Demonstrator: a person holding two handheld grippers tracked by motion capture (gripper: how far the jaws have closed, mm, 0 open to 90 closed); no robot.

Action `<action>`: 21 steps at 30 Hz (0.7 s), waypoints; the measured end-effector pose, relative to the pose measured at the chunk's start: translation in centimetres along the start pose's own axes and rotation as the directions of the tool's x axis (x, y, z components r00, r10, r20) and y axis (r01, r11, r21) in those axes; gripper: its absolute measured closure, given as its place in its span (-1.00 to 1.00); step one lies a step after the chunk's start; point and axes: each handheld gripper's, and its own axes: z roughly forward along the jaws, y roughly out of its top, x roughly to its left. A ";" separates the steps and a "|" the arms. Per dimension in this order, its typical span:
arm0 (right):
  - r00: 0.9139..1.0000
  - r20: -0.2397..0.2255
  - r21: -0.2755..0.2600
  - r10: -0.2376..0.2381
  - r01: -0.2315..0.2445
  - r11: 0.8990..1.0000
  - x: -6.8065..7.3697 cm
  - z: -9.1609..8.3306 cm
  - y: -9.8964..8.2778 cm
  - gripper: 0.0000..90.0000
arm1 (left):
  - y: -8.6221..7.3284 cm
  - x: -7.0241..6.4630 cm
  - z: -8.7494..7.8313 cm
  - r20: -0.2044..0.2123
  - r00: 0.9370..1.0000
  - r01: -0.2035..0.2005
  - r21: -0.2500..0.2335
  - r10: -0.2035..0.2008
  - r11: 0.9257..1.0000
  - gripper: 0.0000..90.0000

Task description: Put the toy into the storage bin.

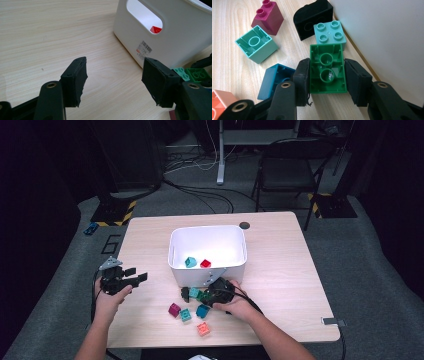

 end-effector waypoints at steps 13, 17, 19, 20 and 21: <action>1.000 -0.014 -0.024 0.015 -0.015 1.000 0.3 -1.2 0.2 0.29 | 0.0 0.0 0.0 0.001 1.000 0.000 0.000 0.000 1.000 -0.19; 1.000 -0.022 -0.041 0.004 -0.005 0.999 0.7 -1.8 0.3 0.29 | 0.0 0.0 0.0 0.001 1.000 0.000 0.000 0.000 1.000 -0.19; 1.000 -0.025 -0.047 0.001 -0.002 0.999 0.8 -2.1 0.4 0.29 | 0.0 0.0 0.0 0.001 1.000 0.000 0.000 0.000 1.000 -0.19; 1.000 -0.026 -0.049 0.003 -0.005 0.999 0.9 -2.3 0.4 0.29 | 0.0 0.0 0.0 0.001 1.000 0.000 0.001 0.000 1.000 -0.19; 1.000 -0.028 -0.054 0.000 -0.002 0.999 0.9 -2.5 0.4 0.29 | 0.0 -0.1 0.1 0.000 1.000 0.001 0.001 -0.001 1.000 -0.19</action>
